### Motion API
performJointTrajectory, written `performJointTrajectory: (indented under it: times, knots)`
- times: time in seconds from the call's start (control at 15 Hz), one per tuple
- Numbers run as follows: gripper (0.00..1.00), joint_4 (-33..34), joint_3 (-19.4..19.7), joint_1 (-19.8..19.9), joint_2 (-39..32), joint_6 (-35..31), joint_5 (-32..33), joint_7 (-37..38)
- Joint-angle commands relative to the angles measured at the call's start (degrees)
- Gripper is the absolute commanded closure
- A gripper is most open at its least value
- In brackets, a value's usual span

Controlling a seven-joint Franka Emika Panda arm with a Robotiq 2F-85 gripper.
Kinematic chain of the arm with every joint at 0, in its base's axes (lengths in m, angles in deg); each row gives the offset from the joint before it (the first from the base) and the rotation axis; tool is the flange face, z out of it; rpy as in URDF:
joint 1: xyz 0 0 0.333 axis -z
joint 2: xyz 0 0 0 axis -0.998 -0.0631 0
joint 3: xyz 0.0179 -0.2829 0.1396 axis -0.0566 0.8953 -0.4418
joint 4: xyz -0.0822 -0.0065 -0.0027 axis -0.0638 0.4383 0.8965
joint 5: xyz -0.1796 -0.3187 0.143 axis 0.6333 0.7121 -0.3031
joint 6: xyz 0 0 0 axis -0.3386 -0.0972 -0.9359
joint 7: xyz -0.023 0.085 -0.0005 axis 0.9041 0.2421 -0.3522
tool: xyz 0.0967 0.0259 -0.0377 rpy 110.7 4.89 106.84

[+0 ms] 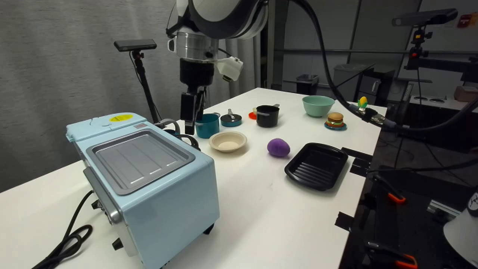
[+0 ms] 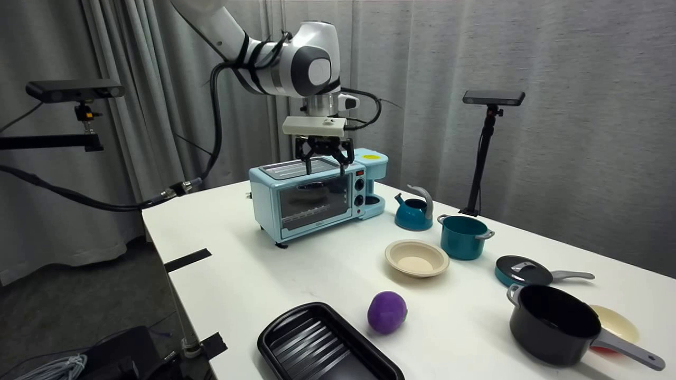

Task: Open and close the oven

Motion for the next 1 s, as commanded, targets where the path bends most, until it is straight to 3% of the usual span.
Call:
performJointTrajectory:
  times: [0.0,0.93]
  knots:
    - [0.0,0.7,1.4,-0.7,-0.6,2.1,2.2,0.9]
    - [0.0,2.2,1.5,-1.4,-3.2,2.2,4.4,1.2]
